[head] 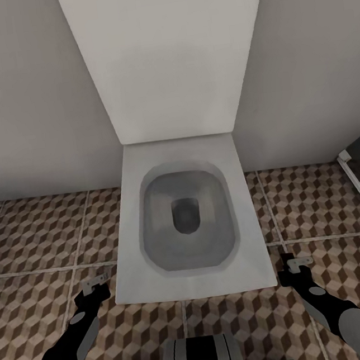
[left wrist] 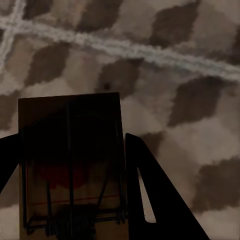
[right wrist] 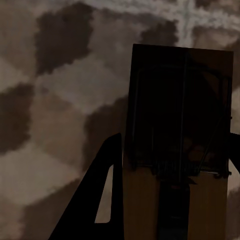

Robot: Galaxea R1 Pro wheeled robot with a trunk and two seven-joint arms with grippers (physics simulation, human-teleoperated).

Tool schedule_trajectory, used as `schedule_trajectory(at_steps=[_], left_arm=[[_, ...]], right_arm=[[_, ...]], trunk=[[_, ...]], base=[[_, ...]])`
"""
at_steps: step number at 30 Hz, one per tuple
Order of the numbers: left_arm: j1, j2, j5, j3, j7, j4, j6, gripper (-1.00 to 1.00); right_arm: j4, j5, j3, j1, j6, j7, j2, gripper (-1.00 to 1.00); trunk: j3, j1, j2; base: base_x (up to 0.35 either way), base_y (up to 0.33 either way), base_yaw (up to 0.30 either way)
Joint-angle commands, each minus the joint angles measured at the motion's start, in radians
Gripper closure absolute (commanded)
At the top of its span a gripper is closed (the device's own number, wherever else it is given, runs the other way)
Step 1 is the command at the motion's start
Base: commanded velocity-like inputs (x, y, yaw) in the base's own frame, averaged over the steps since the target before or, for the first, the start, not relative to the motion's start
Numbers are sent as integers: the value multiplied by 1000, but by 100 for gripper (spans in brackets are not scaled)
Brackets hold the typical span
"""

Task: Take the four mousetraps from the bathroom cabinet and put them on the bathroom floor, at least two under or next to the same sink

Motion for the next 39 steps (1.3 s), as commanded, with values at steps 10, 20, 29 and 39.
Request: schedule_trajectory(at_steps=[10,20,29,39], left_arm=[[0,1,7,-8,11,0,-4,100],[0,-3,7,-9,10,0,-4,100],[0,-5,11,-11,3,0,-3,100],[0,-12,13,-24,1,-1,-4,100]], right_arm=[[0,-10,8,0,-3,2,0,100],[0,-10,8,0,-3,2,0,100],[0,-10,8,0,-3,2,0,100],[0,-10,8,0,-3,2,0,100]], trunk=[[-8,1,-1],[-16,2,-1],[-16,2,-1],[-16,2,-1]], base=[[0,0,0],[0,0,0],[0,0,0],[0,0,0]])
